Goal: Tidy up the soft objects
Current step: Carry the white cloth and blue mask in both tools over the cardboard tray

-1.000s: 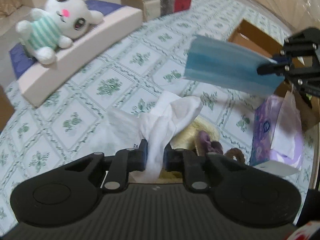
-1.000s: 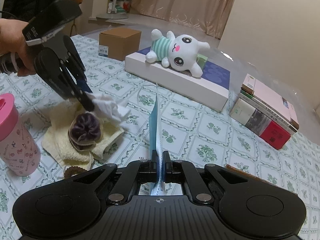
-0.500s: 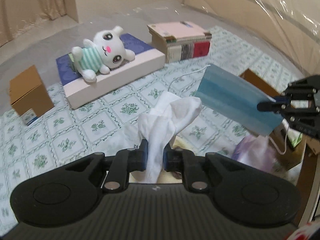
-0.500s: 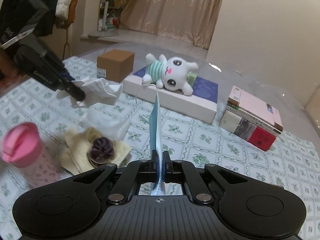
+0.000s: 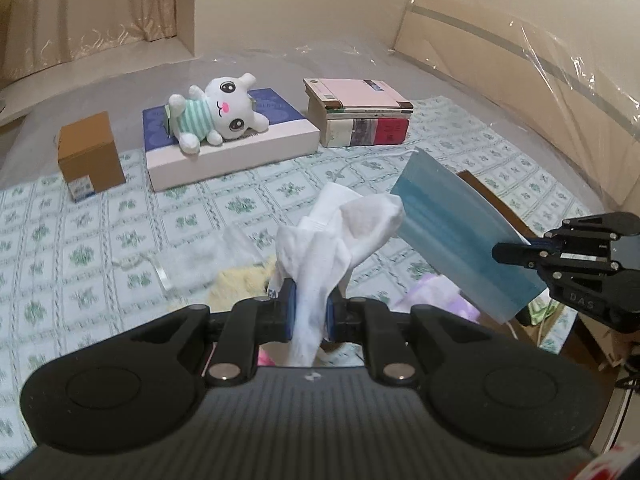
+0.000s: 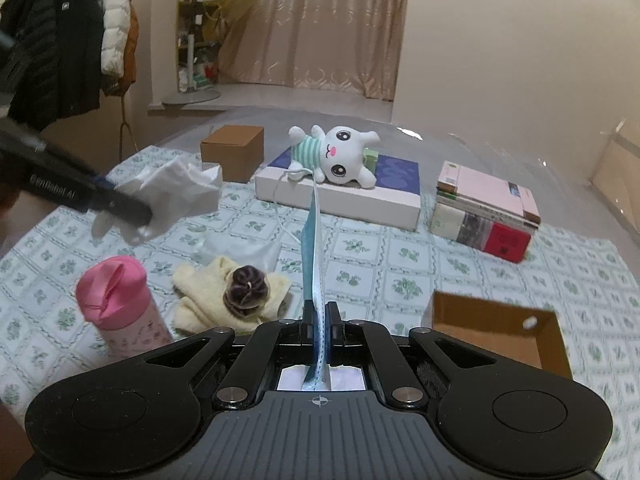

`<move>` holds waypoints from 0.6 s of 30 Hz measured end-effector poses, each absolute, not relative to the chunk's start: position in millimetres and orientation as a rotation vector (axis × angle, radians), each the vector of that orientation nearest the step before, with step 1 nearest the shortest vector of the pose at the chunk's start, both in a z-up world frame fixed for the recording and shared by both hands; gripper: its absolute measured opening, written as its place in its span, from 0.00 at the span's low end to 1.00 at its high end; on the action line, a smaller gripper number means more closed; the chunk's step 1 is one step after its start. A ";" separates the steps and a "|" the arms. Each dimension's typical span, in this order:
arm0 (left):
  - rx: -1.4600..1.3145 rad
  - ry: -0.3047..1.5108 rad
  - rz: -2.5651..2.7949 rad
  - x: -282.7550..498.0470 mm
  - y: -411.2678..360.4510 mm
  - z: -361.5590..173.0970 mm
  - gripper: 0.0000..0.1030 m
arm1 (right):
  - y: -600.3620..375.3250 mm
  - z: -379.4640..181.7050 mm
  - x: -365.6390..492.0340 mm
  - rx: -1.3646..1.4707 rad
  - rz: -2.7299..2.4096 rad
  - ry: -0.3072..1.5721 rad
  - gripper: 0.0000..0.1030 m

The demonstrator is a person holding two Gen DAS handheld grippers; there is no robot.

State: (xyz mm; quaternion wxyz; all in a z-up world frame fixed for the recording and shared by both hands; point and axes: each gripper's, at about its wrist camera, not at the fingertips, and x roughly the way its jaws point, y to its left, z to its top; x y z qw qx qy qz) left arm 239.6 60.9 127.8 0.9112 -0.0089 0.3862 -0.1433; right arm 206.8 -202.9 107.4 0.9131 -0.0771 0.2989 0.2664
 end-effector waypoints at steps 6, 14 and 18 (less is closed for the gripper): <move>-0.052 0.764 -0.262 208.2 41.4 122.6 0.12 | -224.3 105.3 184.0 -0.102 0.520 0.631 0.03; -0.063 0.723 -0.238 181.0 10.0 120.5 0.12 | -257.3 102.8 158.1 -0.067 0.475 0.633 0.03; -0.062 0.710 -0.239 173.1 -7.3 119.0 0.12 | -272.9 103.2 149.6 -0.057 0.452 0.628 0.03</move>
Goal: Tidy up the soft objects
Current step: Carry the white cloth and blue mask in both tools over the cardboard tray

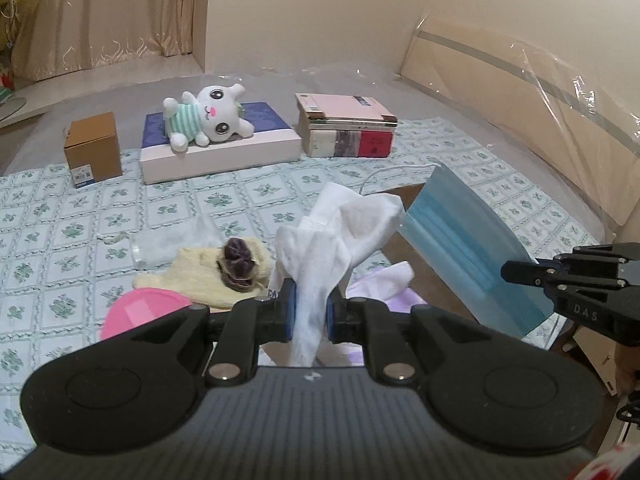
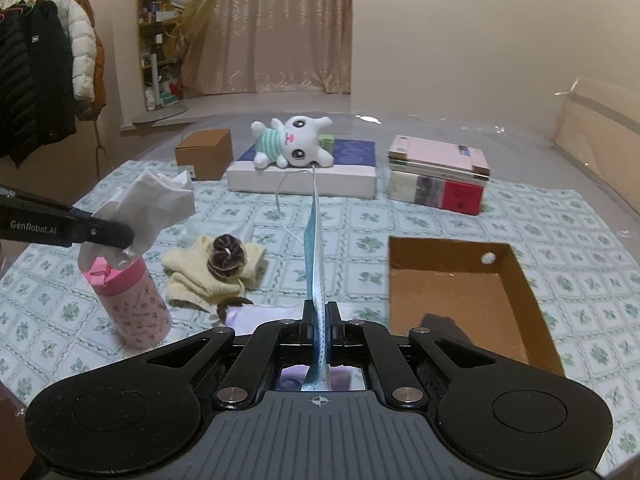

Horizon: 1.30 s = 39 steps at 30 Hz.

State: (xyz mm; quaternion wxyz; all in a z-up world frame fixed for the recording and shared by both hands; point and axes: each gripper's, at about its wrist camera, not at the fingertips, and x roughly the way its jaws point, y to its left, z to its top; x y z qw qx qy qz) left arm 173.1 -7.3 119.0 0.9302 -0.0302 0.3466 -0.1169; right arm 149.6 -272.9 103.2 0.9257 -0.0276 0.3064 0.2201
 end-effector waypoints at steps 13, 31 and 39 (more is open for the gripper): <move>-0.084 0.714 -0.279 172.7 -58.4 108.4 0.12 | -330.5 104.0 137.3 -0.032 0.351 0.623 0.03; -0.060 0.747 -0.399 210.0 -165.0 97.9 0.12 | -419.8 97.4 151.7 -0.001 0.211 0.642 0.03; -0.072 0.767 -0.419 253.1 -202.1 87.9 0.12 | -431.5 84.9 189.7 -0.008 0.212 0.656 0.03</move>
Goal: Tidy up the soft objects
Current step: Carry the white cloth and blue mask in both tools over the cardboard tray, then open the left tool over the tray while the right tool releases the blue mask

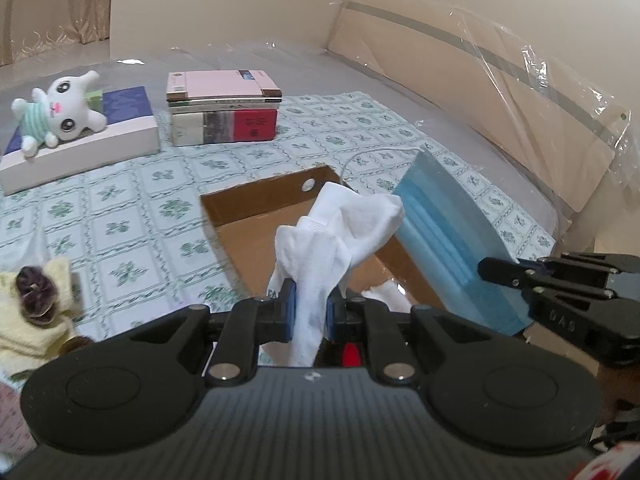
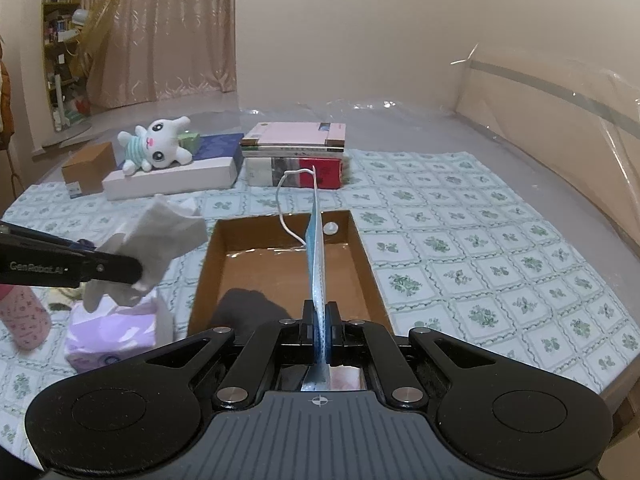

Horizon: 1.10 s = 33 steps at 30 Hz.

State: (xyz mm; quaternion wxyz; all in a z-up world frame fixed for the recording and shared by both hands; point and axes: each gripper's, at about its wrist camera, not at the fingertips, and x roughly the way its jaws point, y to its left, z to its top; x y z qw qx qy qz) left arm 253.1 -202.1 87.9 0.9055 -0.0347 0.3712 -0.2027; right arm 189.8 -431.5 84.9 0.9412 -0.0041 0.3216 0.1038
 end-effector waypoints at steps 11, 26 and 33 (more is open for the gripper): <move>-0.075 0.805 -0.392 318.4 -220.1 60.2 0.12 | -435.5 64.3 253.7 -0.021 0.213 0.680 0.03; -0.069 0.805 -0.361 360.1 -229.6 27.9 0.34 | -432.1 37.0 294.8 -0.028 0.204 0.731 0.03; -0.093 0.784 -0.348 346.5 -212.7 35.3 0.34 | -429.9 29.1 294.0 -0.016 0.214 0.744 0.03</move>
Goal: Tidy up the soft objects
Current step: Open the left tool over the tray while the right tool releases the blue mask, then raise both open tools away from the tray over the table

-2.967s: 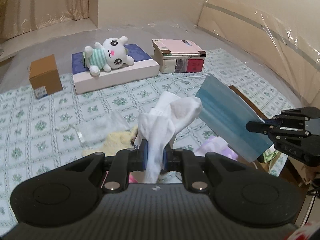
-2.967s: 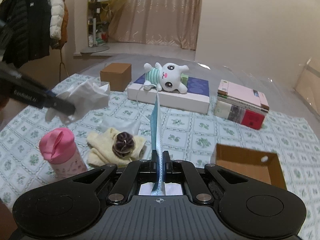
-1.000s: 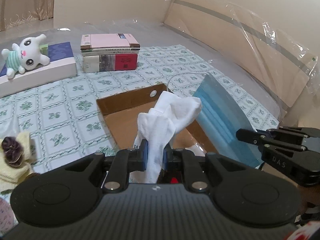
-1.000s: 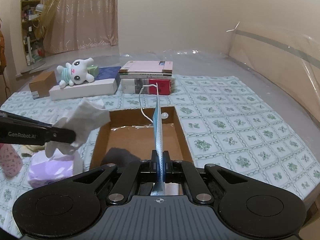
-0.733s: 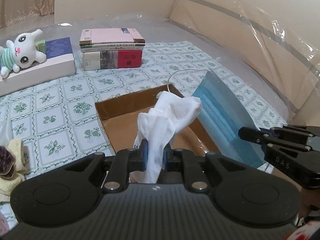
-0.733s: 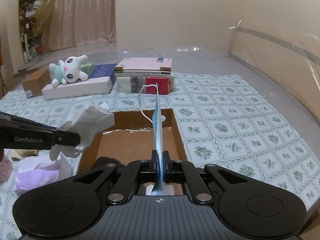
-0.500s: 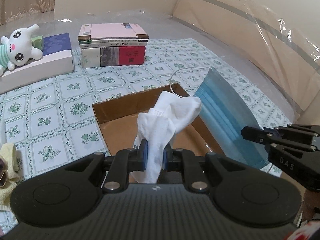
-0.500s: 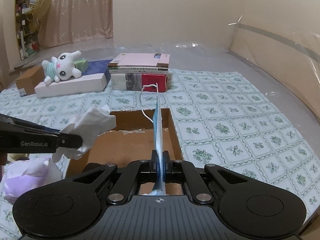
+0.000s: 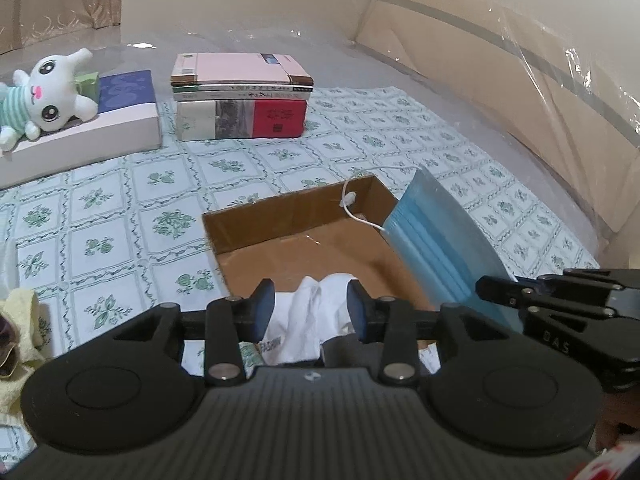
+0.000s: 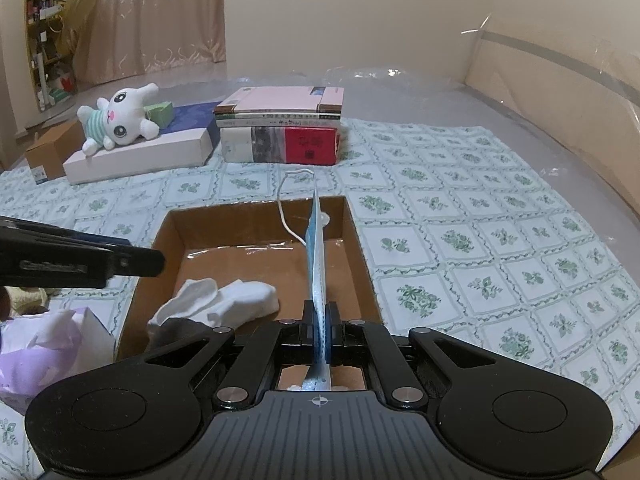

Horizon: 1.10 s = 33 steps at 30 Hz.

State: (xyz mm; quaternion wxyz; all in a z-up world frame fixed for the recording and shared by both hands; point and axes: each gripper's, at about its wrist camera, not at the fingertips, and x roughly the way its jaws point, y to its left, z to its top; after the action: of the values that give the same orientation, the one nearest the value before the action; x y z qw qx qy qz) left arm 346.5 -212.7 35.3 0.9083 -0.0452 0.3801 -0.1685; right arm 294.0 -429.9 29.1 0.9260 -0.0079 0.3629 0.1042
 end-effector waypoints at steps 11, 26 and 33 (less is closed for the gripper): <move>-0.095 0.774 -0.322 322.2 -192.8 38.3 0.35 | -432.7 31.8 293.9 0.071 0.238 0.705 0.04; -0.089 0.674 -0.276 237.1 -164.3 60.3 0.55 | -438.1 41.5 225.2 0.217 0.221 0.700 0.15; -0.100 0.662 -0.237 177.1 -141.3 61.6 0.60 | -415.5 47.0 167.7 0.247 0.254 0.685 0.16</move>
State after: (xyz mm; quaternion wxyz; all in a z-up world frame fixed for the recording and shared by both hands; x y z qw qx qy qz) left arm 177.1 -141.3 61.6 0.9376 -0.0490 0.3241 -0.1160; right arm 167.7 -415.5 47.0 0.9267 0.1204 0.3339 0.1237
